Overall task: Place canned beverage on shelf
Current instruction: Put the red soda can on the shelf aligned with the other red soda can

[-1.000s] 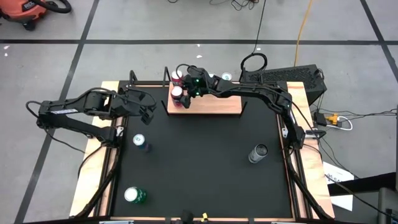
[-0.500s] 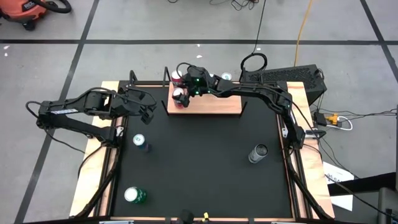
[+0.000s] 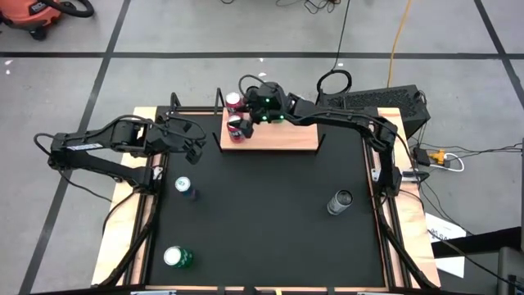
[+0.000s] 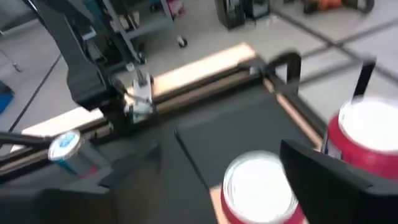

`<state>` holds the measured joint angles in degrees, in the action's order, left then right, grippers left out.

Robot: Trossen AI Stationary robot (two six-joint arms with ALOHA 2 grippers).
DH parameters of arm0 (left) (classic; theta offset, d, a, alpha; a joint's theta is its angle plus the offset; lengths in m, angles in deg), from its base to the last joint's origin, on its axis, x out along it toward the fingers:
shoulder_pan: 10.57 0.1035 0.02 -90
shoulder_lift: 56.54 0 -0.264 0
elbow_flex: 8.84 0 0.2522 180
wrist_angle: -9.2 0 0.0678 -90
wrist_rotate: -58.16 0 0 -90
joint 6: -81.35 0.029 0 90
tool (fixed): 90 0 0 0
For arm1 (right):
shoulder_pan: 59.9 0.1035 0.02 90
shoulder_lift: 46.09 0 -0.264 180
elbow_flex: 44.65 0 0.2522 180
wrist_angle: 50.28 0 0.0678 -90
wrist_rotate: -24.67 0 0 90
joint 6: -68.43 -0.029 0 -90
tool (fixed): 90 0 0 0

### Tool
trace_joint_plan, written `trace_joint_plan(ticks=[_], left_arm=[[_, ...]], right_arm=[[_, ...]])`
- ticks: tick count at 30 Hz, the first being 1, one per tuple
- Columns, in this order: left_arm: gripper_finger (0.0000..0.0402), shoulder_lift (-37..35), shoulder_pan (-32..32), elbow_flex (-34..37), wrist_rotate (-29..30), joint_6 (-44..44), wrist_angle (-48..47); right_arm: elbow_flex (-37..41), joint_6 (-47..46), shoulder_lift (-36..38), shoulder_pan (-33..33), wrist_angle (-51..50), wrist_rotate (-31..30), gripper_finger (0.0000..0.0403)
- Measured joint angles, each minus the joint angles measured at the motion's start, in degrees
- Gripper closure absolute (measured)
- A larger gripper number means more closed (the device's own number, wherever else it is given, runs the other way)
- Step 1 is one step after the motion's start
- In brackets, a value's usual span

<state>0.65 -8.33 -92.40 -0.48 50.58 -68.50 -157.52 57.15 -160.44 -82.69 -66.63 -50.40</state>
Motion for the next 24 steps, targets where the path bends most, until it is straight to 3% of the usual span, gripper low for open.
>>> trace_joint_plan(ticks=[2, 5, 8, 10, 12, 19, 24], left_arm=[[0.0023, 0.03, 0.00, 0.00, 0.06, 0.04, 0.54], [0.0027, 1.03, 0.02, 0.00, 0.29, 4.62, 4.21], [0.0053, 3.50, 1.31, 0.04, 0.38, 12.75, 10.39], [0.0081, 5.54, 3.73, 0.04, -1.46, 16.94, 15.39], [0.0113, 7.73, 6.93, 0.04, -5.28, 19.99, 19.44], [0.0267, 15.93, 19.39, 0.04, -19.84, 24.08, 27.15], [0.0385, 21.94, 24.56, 0.07, -29.22, 25.70, 29.65]], right_arm=[[0.00, -0.98, -0.03, -0.02, -2.79, 0.09, 0.0127], [0.07, -2.23, -0.19, 0.18, -6.69, -0.10, 0.0224], [0.08, -3.28, 0.84, 0.90, -7.88, -1.32, 0.0339], [0.20, -3.05, 3.43, 1.73, -11.07, -4.94, 0.0385], [0.04, -3.95, 6.91, 2.46, -13.14, -9.51, 0.0390], [0.07, -3.13, 18.37, 1.12, -24.43, -14.32, 0.0402], [0.06, -1.64, 19.52, -3.90, -26.33, -14.75, 0.0403]])
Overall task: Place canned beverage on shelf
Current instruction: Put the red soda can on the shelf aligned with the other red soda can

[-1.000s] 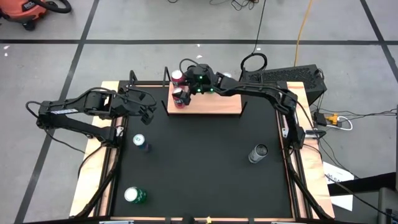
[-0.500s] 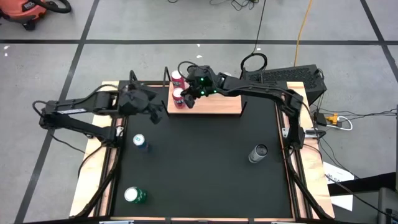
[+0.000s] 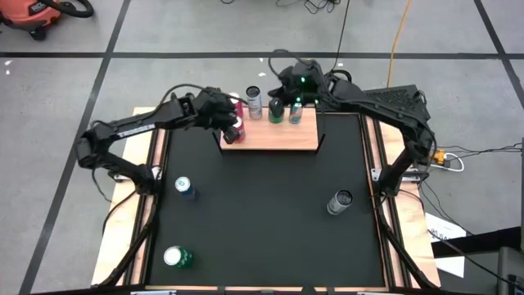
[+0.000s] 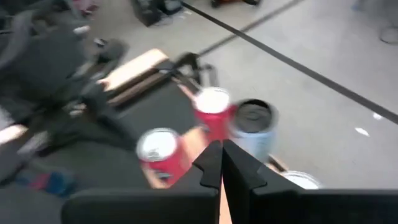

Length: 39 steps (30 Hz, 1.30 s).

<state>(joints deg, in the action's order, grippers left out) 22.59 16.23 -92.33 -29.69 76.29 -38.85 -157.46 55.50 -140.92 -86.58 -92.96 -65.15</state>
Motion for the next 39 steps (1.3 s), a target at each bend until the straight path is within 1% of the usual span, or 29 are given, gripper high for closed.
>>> trace_joint_plan(ticks=[2, 5, 10, 12, 14, 16, 19, 22, 25, 28, 34, 36, 39], left_arm=[[0.0391, 1.32, 0.72, 0.02, -1.24, 0.00, 0.65], [0.0387, 2.53, 1.02, 0.02, -1.28, 0.00, 0.72], [0.0400, 4.17, 2.09, 0.02, -0.56, -0.14, 0.30], [0.0400, 4.76, 2.82, 0.02, -0.45, -0.40, -0.24], [0.0401, 5.19, 3.57, 0.02, -0.40, -0.44, -1.33], [0.0401, 5.55, 4.36, 0.00, -0.41, -0.46, -2.42], [0.0402, 5.76, 5.29, -0.15, -0.40, -0.38, -3.16], [0.0402, 5.76, 5.89, -0.17, -0.47, -0.15, -3.48], [0.0402, 5.75, 6.16, -0.17, -0.49, -0.11, -3.57], [0.0402, 5.71, 6.19, -0.17, -0.47, -0.09, -3.96], [0.0402, 5.66, 6.19, -0.20, -0.78, -0.18, -5.25], [0.0402, 5.07, 6.28, -0.14, -0.78, -0.43, -5.70], [0.0402, 3.35, 6.30, 0.06, -0.70, -0.33, -6.86]], right_arm=[[0.05, -0.24, -0.90, -1.37, 0.52, 0.88, 0.0403], [0.05, -1.22, -1.86, -2.27, 1.75, 3.31, 0.0403], [-0.06, -2.14, -5.19, -3.22, 6.08, 8.09, 0.0403], [-2.71, -3.02, -7.18, -3.78, 6.77, 10.32, 0.0403], [-7.01, -2.62, -9.71, -4.15, 5.39, 10.54, 0.0403], [-12.08, -1.60, -12.83, -4.71, 2.93, 10.89, 0.0403], [-18.98, -0.27, -17.79, -5.35, -1.28, 13.46, 0.0403], [-23.31, 0.40, -21.52, -6.07, -5.23, 15.13, 0.0403], [-24.32, 1.02, -23.32, -6.73, -7.50, 15.10, 0.0403], [-24.32, 1.64, -24.25, -7.14, -7.49, 15.07, 0.0403], [-24.32, 2.95, -24.37, -7.84, -7.74, 14.64, 0.0403], [-24.32, 3.78, -24.37, -8.07, -7.76, 13.09, 0.0403], [-24.36, 4.02, -25.07, -8.51, -7.33, 13.35, 0.0403]])
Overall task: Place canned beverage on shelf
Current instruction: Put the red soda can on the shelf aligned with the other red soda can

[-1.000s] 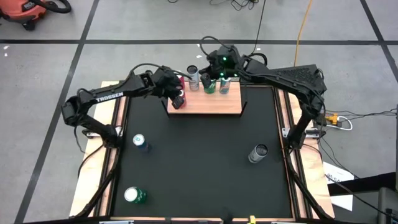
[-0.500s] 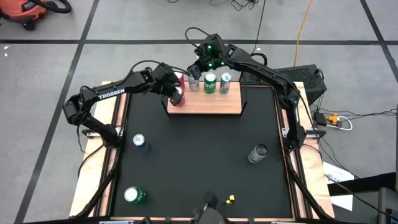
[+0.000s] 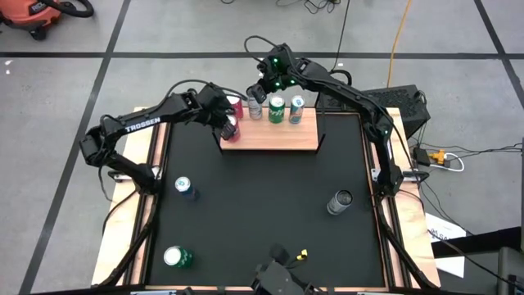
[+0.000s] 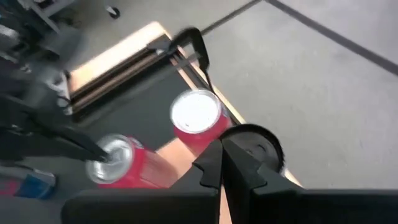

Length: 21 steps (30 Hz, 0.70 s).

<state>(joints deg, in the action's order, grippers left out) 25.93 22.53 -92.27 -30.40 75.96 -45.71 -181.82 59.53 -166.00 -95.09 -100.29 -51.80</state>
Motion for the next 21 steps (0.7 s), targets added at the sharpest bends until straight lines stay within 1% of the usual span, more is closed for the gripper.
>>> trace_joint_plan(ticks=[6, 10, 21], left_arm=[[0.0402, -3.78, 0.74, 0.02, 0.92, 0.15, 0.75], [0.0402, -4.12, 0.74, 0.02, 1.00, -0.24, 1.18], [0.0402, -4.21, 0.70, -0.04, 1.60, -1.65, 1.68]], right_arm=[[0.06, 0.32, -2.19, -0.01, -0.03, 0.11, 0.0403], [0.04, 0.40, -2.73, 0.06, 1.09, 0.16, 0.0403], [0.04, 1.14, -2.90, -0.47, 0.37, -0.04, 0.0403]])
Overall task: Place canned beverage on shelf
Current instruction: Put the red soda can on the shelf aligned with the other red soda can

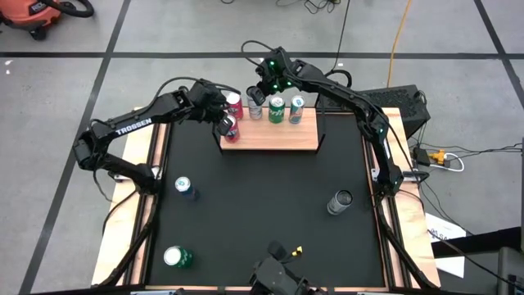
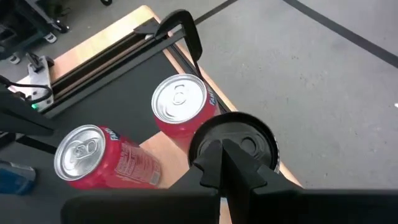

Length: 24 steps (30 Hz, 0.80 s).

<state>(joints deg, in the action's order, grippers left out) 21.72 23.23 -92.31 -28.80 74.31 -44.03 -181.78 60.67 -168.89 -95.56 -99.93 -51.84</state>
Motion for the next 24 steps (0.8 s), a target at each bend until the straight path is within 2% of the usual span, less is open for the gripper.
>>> trace_joint_plan(ticks=[24], left_arm=[[0.0402, 0.00, 0.00, -0.04, 0.29, 0.01, -0.04]], right_arm=[[-0.07, 0.95, -0.44, 0.48, -5.37, 1.86, 0.0403]])
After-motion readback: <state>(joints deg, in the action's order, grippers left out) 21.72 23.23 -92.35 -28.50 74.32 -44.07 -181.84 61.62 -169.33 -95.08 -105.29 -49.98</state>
